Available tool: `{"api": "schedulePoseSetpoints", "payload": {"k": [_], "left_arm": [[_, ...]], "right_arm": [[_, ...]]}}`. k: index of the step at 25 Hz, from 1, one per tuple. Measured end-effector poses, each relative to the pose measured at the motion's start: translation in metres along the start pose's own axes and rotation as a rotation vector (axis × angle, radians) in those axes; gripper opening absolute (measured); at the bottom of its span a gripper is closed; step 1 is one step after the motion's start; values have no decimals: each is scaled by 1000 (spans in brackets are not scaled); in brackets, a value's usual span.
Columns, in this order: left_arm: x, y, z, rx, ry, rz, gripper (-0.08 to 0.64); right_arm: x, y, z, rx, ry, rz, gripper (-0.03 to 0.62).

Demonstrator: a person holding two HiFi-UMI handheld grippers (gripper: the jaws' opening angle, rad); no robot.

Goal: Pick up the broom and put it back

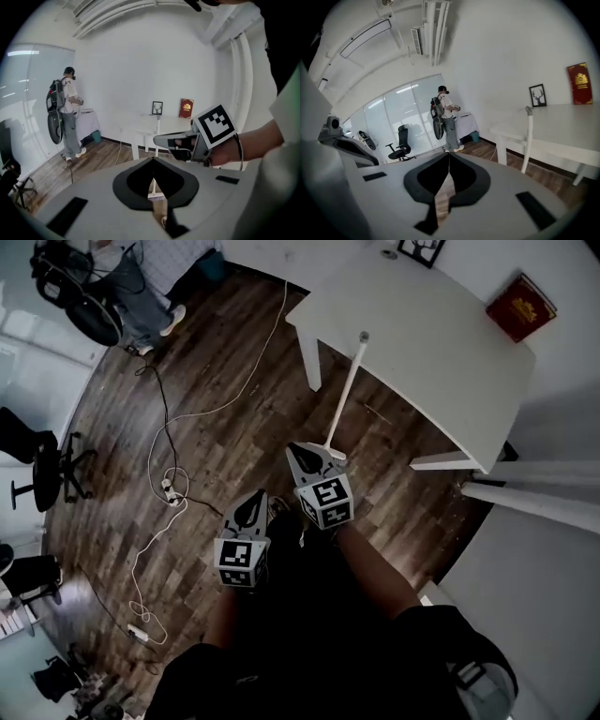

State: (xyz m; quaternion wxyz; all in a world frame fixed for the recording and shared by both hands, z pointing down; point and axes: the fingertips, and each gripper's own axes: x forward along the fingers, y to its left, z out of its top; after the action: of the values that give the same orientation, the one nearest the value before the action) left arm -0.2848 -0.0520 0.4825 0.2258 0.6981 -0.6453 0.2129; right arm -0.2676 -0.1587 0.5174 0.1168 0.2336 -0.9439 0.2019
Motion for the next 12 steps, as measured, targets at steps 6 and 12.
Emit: {"api": "schedulePoseSetpoints", "payload": {"k": [6, 12], "left_arm": [[52, -21, 25, 55, 1, -85, 2], [95, -25, 33, 70, 41, -199, 2]], "right_arm": [[-13, -89, -12, 89, -20, -174, 23], [-17, -135, -26, 160, -6, -296, 23]]}}
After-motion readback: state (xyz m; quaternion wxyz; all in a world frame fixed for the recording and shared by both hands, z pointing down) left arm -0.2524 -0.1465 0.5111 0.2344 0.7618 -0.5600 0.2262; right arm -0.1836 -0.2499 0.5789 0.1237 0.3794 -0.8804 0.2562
